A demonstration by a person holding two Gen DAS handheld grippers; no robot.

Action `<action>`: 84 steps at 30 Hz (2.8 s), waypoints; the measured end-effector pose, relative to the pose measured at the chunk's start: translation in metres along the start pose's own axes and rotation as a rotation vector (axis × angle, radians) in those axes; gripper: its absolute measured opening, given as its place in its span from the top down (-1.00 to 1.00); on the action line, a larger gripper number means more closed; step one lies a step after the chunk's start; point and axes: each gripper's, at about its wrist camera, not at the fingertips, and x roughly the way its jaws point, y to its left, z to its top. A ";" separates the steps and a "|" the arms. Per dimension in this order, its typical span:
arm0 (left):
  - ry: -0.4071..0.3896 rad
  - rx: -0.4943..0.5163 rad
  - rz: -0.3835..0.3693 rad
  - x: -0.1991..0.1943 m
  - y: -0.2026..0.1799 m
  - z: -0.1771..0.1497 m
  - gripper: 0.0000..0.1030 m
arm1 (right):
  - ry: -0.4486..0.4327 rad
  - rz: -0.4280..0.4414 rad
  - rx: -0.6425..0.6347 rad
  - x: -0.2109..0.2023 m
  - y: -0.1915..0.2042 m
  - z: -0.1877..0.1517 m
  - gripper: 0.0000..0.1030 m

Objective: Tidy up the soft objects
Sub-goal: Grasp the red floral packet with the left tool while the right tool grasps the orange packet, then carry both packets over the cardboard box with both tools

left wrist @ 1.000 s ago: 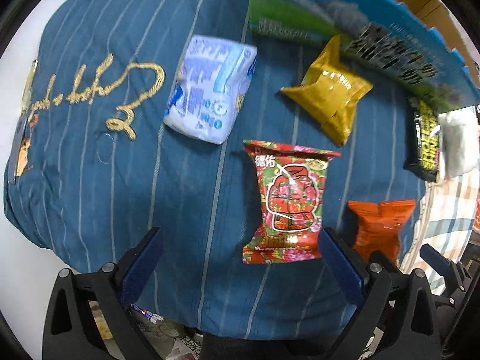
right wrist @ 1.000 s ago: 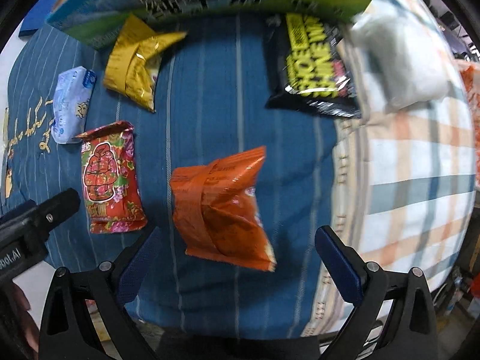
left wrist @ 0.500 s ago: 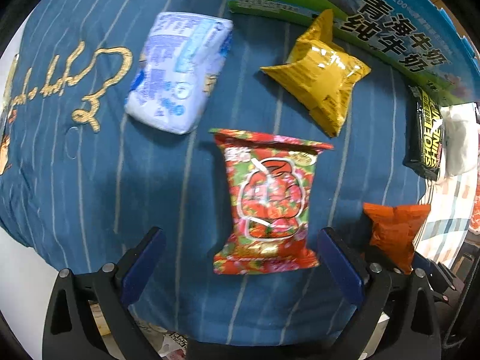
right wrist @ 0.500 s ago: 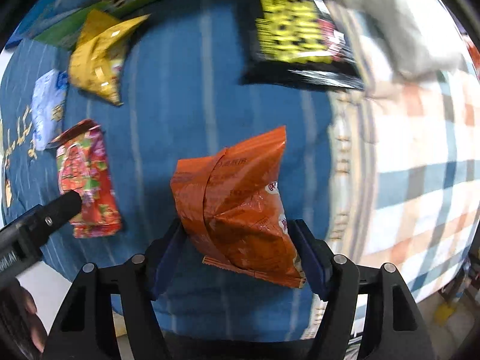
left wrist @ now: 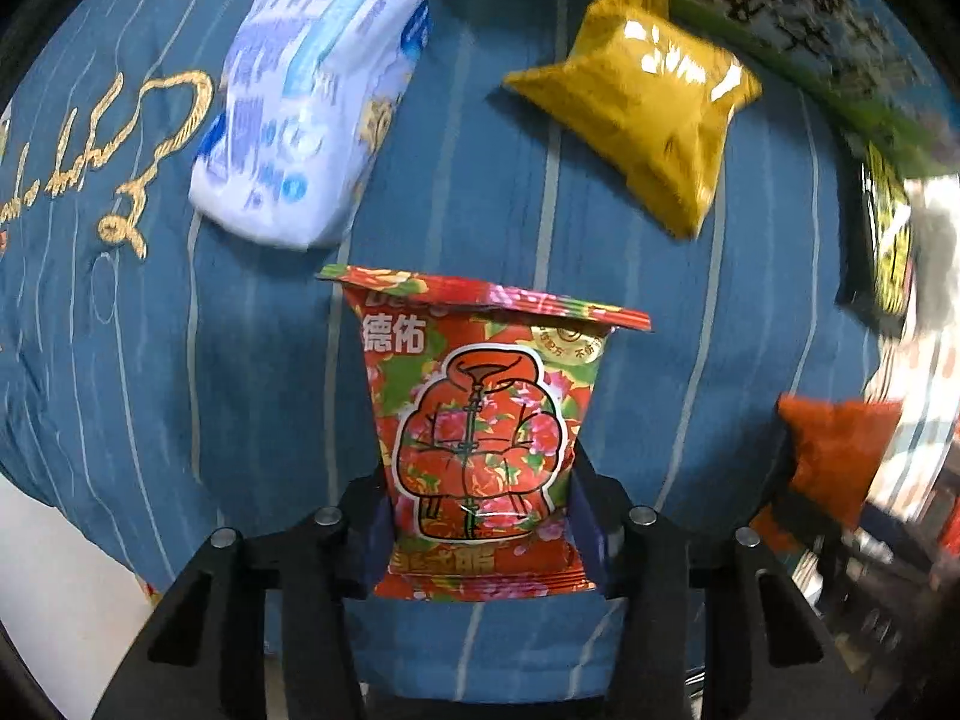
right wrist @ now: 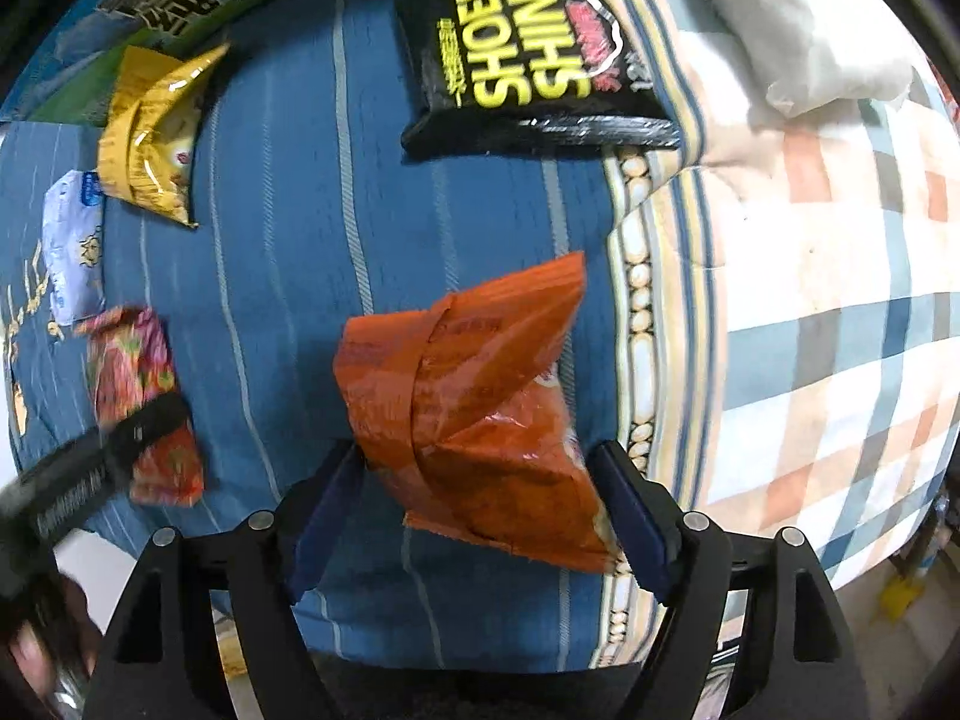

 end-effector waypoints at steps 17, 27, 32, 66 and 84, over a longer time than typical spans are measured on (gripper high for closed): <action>-0.075 0.069 0.002 0.012 0.001 -0.008 0.16 | -0.083 -0.117 0.071 0.027 0.041 -0.016 -0.23; -0.179 0.105 0.011 -0.010 -0.004 -0.026 0.17 | -0.061 -0.001 0.038 0.005 0.035 -0.015 -0.13; -0.257 0.143 0.006 -0.039 -0.014 -0.023 0.17 | -0.121 0.066 -0.011 -0.029 0.033 -0.018 -0.12; -0.204 0.162 -0.220 -0.137 -0.103 0.264 0.17 | -0.306 0.169 -0.129 -0.242 0.034 0.274 -0.11; 0.031 0.212 -0.250 -0.052 -0.133 0.342 0.16 | -0.196 0.081 -0.141 -0.156 0.048 0.361 -0.11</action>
